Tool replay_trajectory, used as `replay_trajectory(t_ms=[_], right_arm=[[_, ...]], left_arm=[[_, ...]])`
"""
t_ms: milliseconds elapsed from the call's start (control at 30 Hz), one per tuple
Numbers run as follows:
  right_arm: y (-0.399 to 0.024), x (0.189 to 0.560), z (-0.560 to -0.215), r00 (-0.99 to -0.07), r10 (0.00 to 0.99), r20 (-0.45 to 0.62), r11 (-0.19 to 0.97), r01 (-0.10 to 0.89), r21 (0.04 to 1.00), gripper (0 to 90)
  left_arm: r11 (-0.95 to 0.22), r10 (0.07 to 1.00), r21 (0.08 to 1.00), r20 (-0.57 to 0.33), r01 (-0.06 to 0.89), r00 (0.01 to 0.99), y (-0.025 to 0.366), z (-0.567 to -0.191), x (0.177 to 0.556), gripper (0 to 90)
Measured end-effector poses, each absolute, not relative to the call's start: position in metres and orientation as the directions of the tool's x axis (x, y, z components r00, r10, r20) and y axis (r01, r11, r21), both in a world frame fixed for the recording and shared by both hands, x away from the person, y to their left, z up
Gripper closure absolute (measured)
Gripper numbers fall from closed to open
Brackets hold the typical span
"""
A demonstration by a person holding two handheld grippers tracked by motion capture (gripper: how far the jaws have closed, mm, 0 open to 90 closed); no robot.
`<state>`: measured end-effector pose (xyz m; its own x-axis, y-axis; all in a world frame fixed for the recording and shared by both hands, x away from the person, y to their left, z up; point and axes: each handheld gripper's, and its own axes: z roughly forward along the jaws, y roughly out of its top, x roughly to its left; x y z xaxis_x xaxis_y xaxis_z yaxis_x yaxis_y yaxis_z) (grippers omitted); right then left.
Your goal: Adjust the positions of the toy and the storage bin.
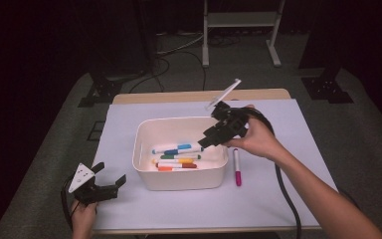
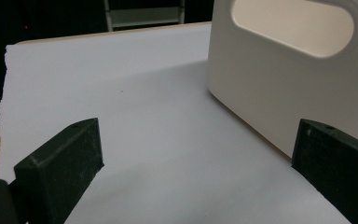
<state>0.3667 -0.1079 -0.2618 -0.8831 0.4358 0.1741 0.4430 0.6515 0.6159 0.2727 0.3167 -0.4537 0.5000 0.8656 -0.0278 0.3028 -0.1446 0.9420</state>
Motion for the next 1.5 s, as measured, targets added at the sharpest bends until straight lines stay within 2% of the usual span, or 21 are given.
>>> replay_trajectory(t_ms=[233, 467, 800, 967, 1067, 1267, 1500], right_arm=[[-0.167, 0.359, -0.26, -0.837, 0.522, 0.163, 0.572, 0.485, 0.661, 49.2], [-0.206, 0.36, -0.3, -0.765, 0.616, 0.189, 0.509, 0.569, 0.646, 46.3], [-0.211, 0.377, -0.377, -0.698, 0.67, 0.254, 0.493, 0.674, 0.55, 44.1], [-0.198, 0.387, -0.406, -0.659, 0.719, 0.219, 0.503, 0.712, 0.49, 44.2], [-0.191, 0.389, -0.416, -0.645, 0.734, 0.212, 0.497, 0.723, 0.48, 45.1], [-0.187, 0.387, -0.43, -0.628, 0.768, 0.13, 0.516, 0.726, 0.455, 50.8], [-0.205, 0.377, -0.429, -0.599, 0.799, 0.062, 0.509, 0.727, 0.46, 63.5]], left_arm=[[-0.145, 0.868, 0.942, -0.026, 0.302, 0.497, 0.316, -0.454, 0.272, 0.6], [-0.147, 0.867, 0.942, -0.023, 0.3, 0.498, 0.316, -0.454, 0.272, 0.6], [-0.145, 0.867, 0.942, -0.025, 0.301, 0.498, 0.316, -0.454, 0.272, 0.5], [-0.143, 0.866, 0.943, -0.028, 0.301, 0.5, 0.316, -0.454, 0.272, 0.6], [-0.141, 0.865, 0.943, -0.03, 0.302, 0.5, 0.317, -0.454, 0.273, 0.5], [-0.144, 0.865, 0.943, -0.027, 0.299, 0.502, 0.316, -0.454, 0.272, 0.5], [-0.144, 0.866, 0.942, -0.028, 0.302, 0.5, 0.316, -0.454, 0.272, 0.5]])
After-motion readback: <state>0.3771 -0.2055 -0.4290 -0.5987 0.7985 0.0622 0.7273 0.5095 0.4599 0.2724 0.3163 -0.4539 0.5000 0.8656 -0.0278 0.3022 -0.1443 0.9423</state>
